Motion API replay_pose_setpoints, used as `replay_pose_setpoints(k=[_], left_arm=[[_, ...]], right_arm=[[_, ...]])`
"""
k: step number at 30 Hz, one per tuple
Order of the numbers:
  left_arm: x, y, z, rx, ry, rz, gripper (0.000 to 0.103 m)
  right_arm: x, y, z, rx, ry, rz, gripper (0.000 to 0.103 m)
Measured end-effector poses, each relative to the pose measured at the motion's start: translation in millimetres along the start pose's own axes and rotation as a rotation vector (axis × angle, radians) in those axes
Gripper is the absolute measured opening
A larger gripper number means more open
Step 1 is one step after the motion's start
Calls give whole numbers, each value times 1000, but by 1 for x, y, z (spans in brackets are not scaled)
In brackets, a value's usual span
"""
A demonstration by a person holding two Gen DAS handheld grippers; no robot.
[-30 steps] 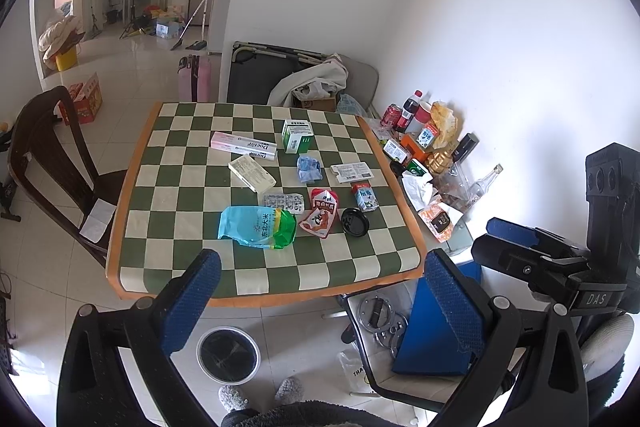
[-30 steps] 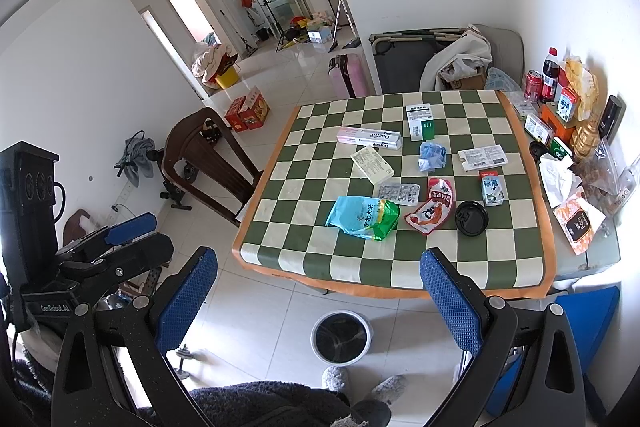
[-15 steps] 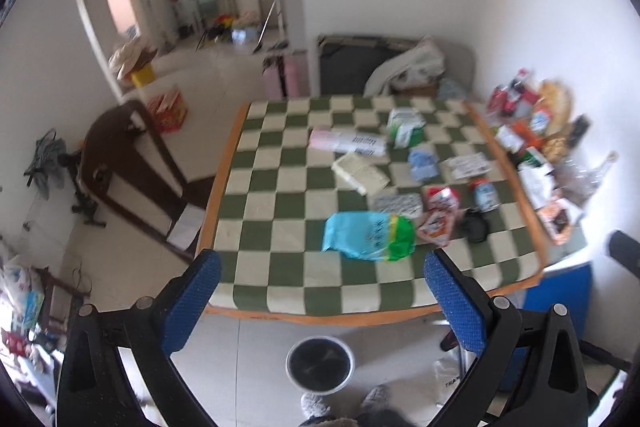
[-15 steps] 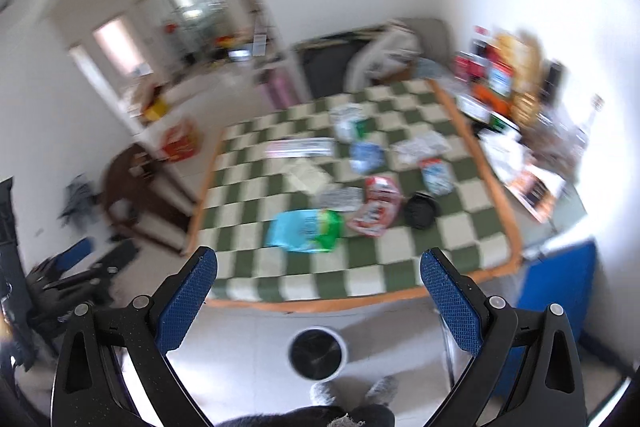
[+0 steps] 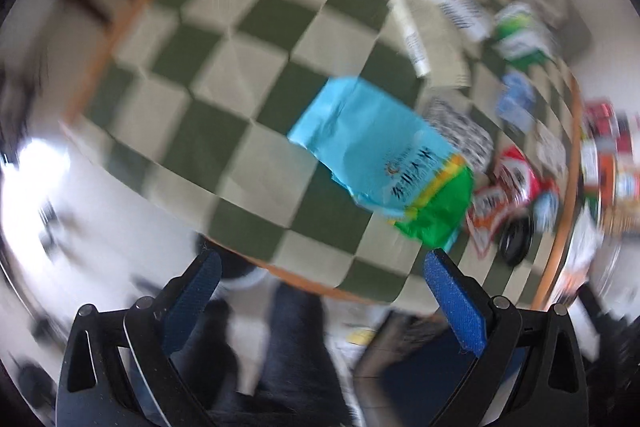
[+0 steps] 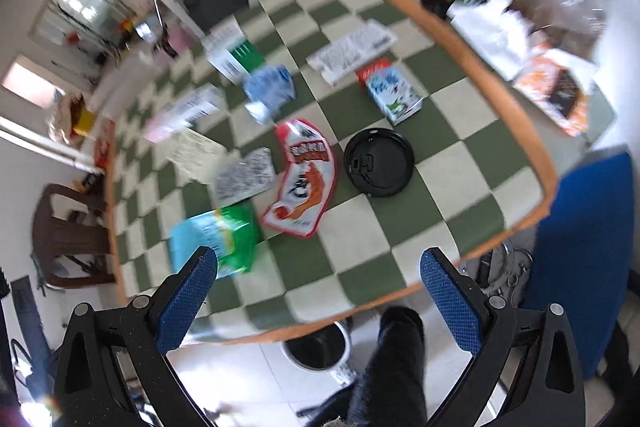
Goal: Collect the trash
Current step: 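Grasp the blue rice bag with the left tool while the right tool grasps the red snack wrapper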
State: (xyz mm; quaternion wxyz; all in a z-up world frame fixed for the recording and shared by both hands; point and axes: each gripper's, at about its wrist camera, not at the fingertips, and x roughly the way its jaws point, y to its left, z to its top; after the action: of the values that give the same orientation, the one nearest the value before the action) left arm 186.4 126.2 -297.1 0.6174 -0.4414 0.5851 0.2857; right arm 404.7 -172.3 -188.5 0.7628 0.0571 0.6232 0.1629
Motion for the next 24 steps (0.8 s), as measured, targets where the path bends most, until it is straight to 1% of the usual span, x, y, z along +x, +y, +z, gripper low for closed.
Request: replay_pose_setpoints(k=[1, 2, 4, 7, 8, 9, 10, 11, 12, 13, 14, 15, 16, 18, 19, 20, 21, 22, 24], left_arm=[[20, 2, 7, -59, 33, -20, 97], [35, 2, 14, -95, 55, -31, 90], [56, 2, 21, -149, 78, -43, 82], [74, -2, 33, -211, 74, -58, 80], [77, -5, 38, -218, 64, -55, 75], [77, -8, 40, -215, 51, -50, 73], [76, -13, 43, -202, 37, -43, 66], [74, -18, 45, -186, 25, -38, 49], [71, -25, 48, -158, 9, -28, 37], [68, -32, 50, -128, -4, 0, 26], [64, -40, 53, -88, -23, 57, 21], [59, -48, 55, -43, -47, 98, 17], [53, -56, 56, 4, -75, 132, 15], [41, -68, 57, 62, -116, 174, 13], [34, -73, 57, 89, -136, 191, 11], [29, -78, 56, 106, -151, 204, 10], [21, -84, 56, 124, -168, 216, 10], [13, -89, 55, 145, -190, 229, 8], [1, -96, 52, 176, -219, 246, 7]], right_arm=[[21, -1, 12, -8, 35, 1, 103], [38, -1, 21, -14, 63, 2, 103], [77, -2, 44, -29, 118, -12, 103], [123, 2, 69, -35, 184, -16, 103], [135, 5, 75, -41, 203, -21, 103], [148, 9, 81, -57, 221, -30, 103], [160, 13, 87, -83, 231, -47, 103], [171, 19, 93, -119, 234, -76, 103], [179, 22, 97, -145, 233, -101, 103], [189, 25, 102, -167, 234, -123, 103], [199, 27, 106, -184, 242, -127, 102], [207, 30, 109, -195, 252, -123, 102], [216, 32, 111, -204, 261, -118, 99], [228, 37, 113, -211, 275, -100, 80], [233, 40, 113, -219, 283, -85, 65], [234, 43, 113, -231, 275, -102, 51], [235, 46, 113, -238, 265, -84, 36], [237, 50, 112, -237, 262, -35, 21], [238, 59, 112, -241, 237, -37, 16]])
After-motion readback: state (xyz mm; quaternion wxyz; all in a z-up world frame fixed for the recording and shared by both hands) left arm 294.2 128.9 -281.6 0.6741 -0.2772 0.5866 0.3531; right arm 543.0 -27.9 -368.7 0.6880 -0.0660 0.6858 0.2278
